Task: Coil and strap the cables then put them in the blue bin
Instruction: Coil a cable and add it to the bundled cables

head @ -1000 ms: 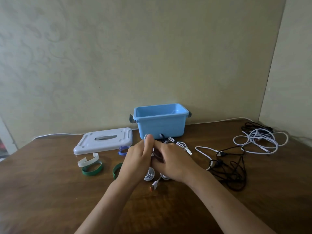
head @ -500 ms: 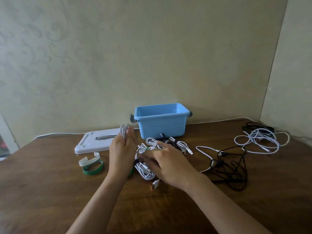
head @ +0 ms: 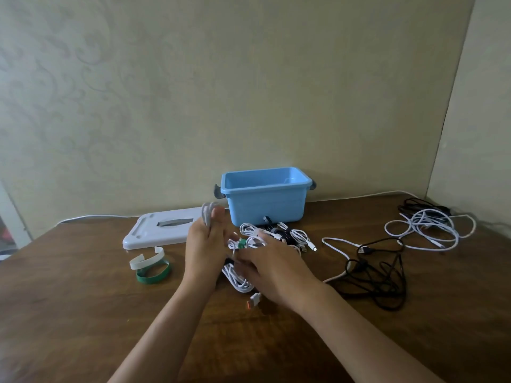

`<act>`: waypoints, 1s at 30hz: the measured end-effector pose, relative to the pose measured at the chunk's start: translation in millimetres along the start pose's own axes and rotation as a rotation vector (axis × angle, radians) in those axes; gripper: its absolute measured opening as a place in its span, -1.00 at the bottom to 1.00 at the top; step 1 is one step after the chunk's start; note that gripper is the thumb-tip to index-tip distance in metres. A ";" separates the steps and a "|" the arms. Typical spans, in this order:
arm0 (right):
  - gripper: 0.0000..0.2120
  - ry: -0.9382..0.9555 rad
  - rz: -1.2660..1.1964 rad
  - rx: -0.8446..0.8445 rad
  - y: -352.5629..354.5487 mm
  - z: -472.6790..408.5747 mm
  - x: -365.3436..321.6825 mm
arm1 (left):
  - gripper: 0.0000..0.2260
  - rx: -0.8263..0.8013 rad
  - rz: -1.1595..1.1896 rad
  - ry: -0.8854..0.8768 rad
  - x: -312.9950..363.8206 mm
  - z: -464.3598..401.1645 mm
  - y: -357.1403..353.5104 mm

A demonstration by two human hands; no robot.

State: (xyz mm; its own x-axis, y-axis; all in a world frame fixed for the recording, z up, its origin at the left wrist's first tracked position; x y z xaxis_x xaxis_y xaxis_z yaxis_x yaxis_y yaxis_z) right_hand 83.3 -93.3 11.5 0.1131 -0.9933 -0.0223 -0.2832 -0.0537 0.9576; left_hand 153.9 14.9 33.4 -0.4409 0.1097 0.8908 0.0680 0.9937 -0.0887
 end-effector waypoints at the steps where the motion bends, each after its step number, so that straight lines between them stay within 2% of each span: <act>1: -0.69 -0.008 0.004 -0.005 -0.6 -0.4 1.9 | -0.52 0.006 0.099 0.039 -2.4 0.8 0.0; 5: -0.72 -0.051 -0.031 -0.027 -1.1 -1.7 11.0 | -0.59 0.119 0.707 0.343 -25.1 3.1 2.8; 7: -0.72 -0.054 -0.003 -0.041 -0.9 -2.3 16.2 | -0.60 0.091 0.812 0.387 -23.6 -1.2 4.3; 9: -0.69 -0.086 -0.010 -0.010 4.9 -2.4 29.1 | -0.60 -0.017 0.788 0.376 -15.0 -5.0 3.6; 13: -0.68 -0.171 -0.005 0.251 32.7 -1.5 59.1 | -0.61 -0.341 0.461 0.259 5.2 4.6 -17.2; 15: -0.75 -0.186 0.000 0.342 39.0 -1.9 67.2 | -0.63 -0.440 0.228 0.125 12.5 10.5 -28.4; 18: -0.82 -0.252 -0.014 0.439 44.6 -0.1 85.4 | -0.68 -0.463 -0.051 -0.083 22.3 15.4 -35.1; 22: -0.76 -0.309 -0.012 0.496 47.9 2.1 96.1 | -0.43 -0.510 -0.344 -0.100 13.5 18.2 -41.5; 25: -0.79 -0.312 0.069 0.548 53.2 4.4 97.3 | -0.58 -0.562 -0.510 -0.138 9.5 24.2 -50.3; 30: -0.77 -0.335 0.171 0.608 59.5 9.2 102.0 | -0.63 -0.562 -0.695 -0.170 7.8 21.4 -48.0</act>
State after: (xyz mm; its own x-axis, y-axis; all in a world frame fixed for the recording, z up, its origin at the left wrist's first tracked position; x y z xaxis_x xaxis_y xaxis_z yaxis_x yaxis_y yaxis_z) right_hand 69.3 -198.8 63.6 -0.2511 -0.9657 -0.0666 -0.7627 0.1551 0.6279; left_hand 128.0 -31.5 35.0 -0.6688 -0.4646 0.5805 0.1438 0.6851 0.7141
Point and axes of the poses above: each hand's wrist, its own z-axis away from the middle knuckle, its own y-axis out of the back of the hand, x = y × z, the point moved 10 cm from there along -z, towards the middle knuckle, and after that the axes turned 14 degrees about z, right-handed, at the moved point
